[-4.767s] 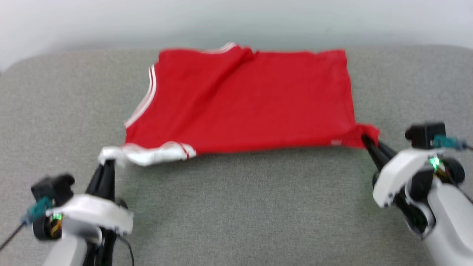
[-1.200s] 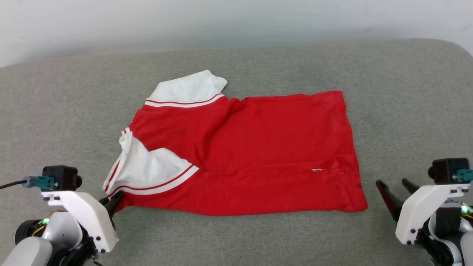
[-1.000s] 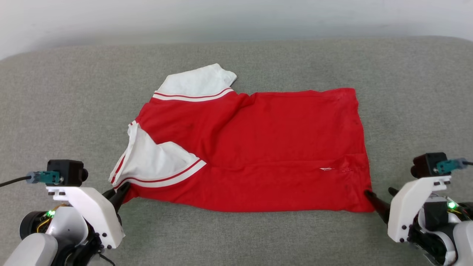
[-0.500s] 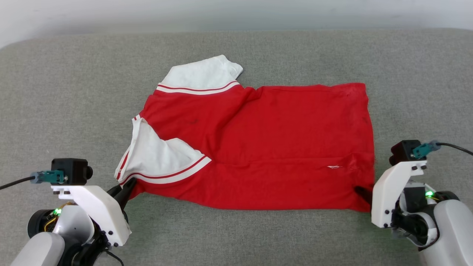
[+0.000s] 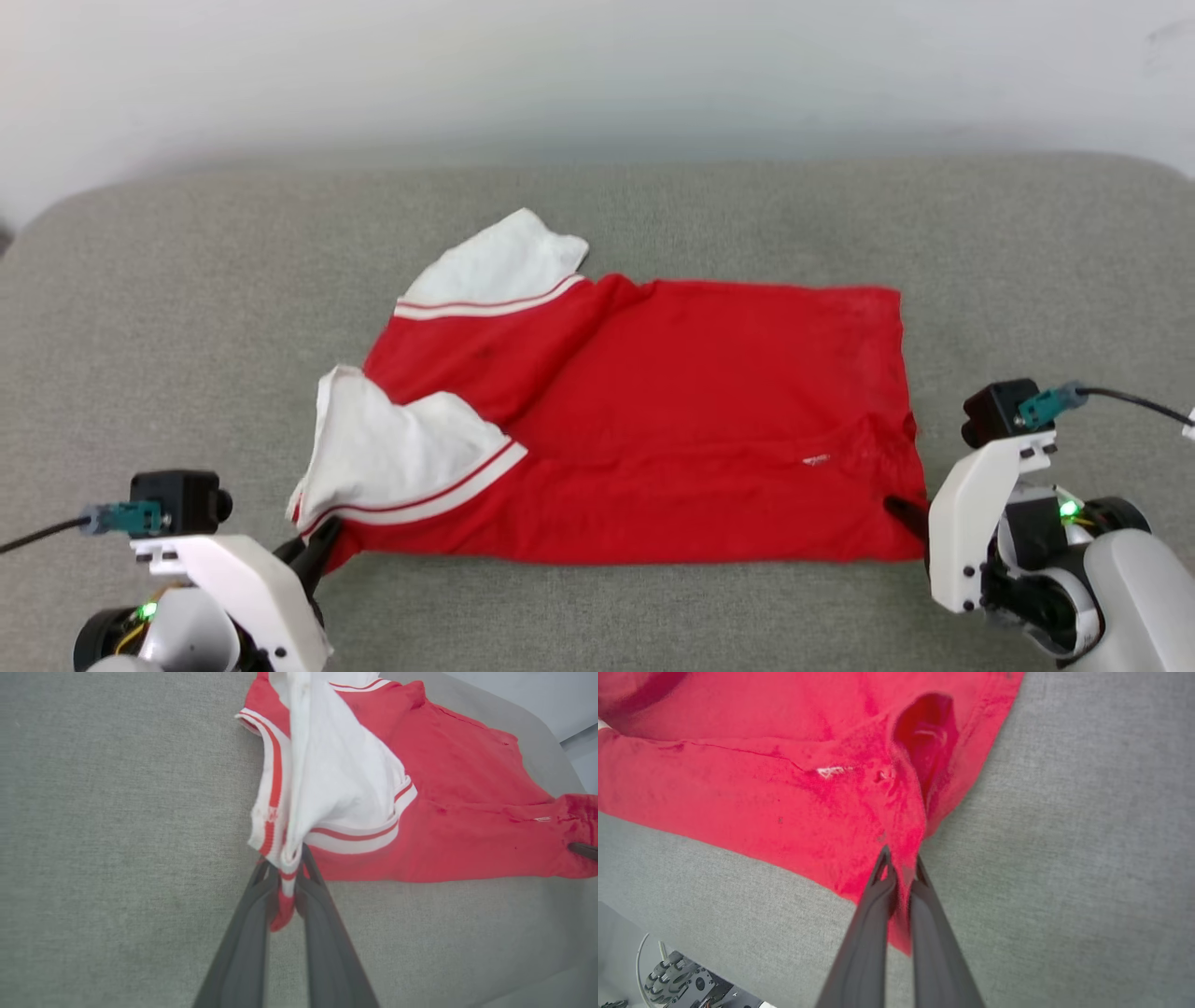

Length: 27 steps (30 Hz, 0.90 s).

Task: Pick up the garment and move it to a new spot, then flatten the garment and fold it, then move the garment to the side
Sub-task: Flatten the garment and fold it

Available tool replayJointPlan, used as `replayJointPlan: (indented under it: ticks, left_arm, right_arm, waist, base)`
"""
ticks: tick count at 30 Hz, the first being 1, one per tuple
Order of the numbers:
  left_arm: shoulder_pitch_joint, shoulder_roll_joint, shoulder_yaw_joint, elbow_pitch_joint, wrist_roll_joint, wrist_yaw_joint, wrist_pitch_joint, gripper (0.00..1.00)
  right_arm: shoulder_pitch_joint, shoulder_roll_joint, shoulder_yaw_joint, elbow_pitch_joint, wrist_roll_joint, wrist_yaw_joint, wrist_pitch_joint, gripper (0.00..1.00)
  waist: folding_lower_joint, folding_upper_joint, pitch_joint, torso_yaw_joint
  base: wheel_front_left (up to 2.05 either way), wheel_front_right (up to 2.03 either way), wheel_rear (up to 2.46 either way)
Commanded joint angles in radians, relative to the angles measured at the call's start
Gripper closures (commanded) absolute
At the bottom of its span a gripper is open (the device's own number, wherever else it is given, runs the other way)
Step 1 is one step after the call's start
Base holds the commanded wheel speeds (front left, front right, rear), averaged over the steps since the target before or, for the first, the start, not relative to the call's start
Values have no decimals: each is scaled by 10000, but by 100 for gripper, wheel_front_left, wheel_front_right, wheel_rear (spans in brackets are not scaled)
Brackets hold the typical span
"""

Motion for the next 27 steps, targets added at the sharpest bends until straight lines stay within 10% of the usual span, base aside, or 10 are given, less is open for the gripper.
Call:
replayJointPlan:
  ticks: [1, 10, 11, 12, 13, 14, 27]
  left_arm:
    - [336, 57, 60, -125, -34, 116, -29, 100]
    - [1456, -83, -107, -108, -526, 312, 344, 100]
    - [1446, -156, -136, -4, -615, 234, 354, 100]
    - [1351, -250, -212, 284, -727, 104, 388, 90]
    - [1271, -334, -202, 423, -745, 61, 298, 25]
    - [1212, -379, -186, 584, -697, 52, 197, 0]
    - [-116, -451, 555, 671, 529, 345, -1990, 0]
  right_arm:
    - [262, -116, 82, -148, 122, 0, 6, 100]
    - [1536, -282, -239, -761, 212, 0, 376, 100]
    - [1664, -220, -250, -746, 209, -2, 367, 90]
    - [1812, -75, -282, -720, 280, 0, 196, 0]
    - [1830, -77, -281, -720, 177, -2, 12, 0]
    - [1856, -49, -279, -741, 100, -2, -213, 0]
    - [1404, 232, -472, -1725, -1231, -2, -5433, 0]
  waist:
    - [0, -1, -386, 3]
    - [0, -1, -882, 23]
    - [0, -1, -879, 20]
    - [0, -1, -843, -18]
    - [0, -1, -816, -54]
    - [0, -1, -794, -107]
    - [0, -1, -515, -738]
  base:
    - [0, 0, 0]
    - [0, 0, 0]
    - [0, 0, 0]
    - [0, 0, 0]
    - [0, 0, 0]
    - [0, 0, 0]
    - [0, 0, 0]
